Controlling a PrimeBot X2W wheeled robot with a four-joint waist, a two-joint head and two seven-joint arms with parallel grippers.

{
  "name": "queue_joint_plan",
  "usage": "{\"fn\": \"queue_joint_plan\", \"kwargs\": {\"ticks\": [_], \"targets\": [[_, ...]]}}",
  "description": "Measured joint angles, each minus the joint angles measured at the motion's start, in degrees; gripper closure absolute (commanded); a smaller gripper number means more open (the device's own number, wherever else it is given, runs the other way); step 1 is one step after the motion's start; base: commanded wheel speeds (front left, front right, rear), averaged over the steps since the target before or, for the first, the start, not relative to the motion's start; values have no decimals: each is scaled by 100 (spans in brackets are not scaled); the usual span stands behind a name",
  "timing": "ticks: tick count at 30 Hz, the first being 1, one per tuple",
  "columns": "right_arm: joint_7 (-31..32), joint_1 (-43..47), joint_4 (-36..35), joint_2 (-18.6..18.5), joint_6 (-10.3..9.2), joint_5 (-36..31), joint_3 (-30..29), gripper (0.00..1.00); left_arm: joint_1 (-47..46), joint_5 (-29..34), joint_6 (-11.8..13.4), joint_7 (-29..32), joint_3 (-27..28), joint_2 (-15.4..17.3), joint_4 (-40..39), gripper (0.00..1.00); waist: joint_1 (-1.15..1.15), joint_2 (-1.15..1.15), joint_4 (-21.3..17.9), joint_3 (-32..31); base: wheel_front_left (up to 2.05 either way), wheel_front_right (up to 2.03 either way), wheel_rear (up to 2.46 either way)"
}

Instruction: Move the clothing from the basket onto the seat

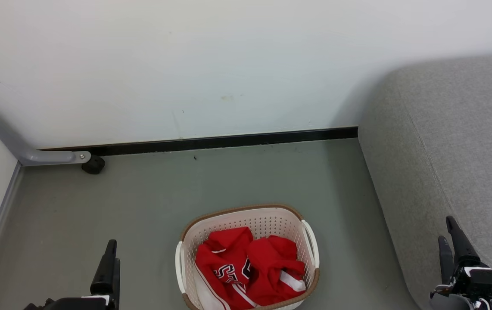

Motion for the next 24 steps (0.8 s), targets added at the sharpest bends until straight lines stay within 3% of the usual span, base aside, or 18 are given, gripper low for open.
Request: {"fn": "queue_joint_plan", "kwargs": {"ticks": [11,24], "targets": [[-156,-195,62,-100,0,-411,250,0,-152,250,0,-244,-234,51,122,0,0,0,-3,-6,0,0,0],[-445,-404,216,-328,4,-1141,746,0,-324,959,-1,-556,-702,227,323,0,0,0,9,-24,0,0,0]]}}
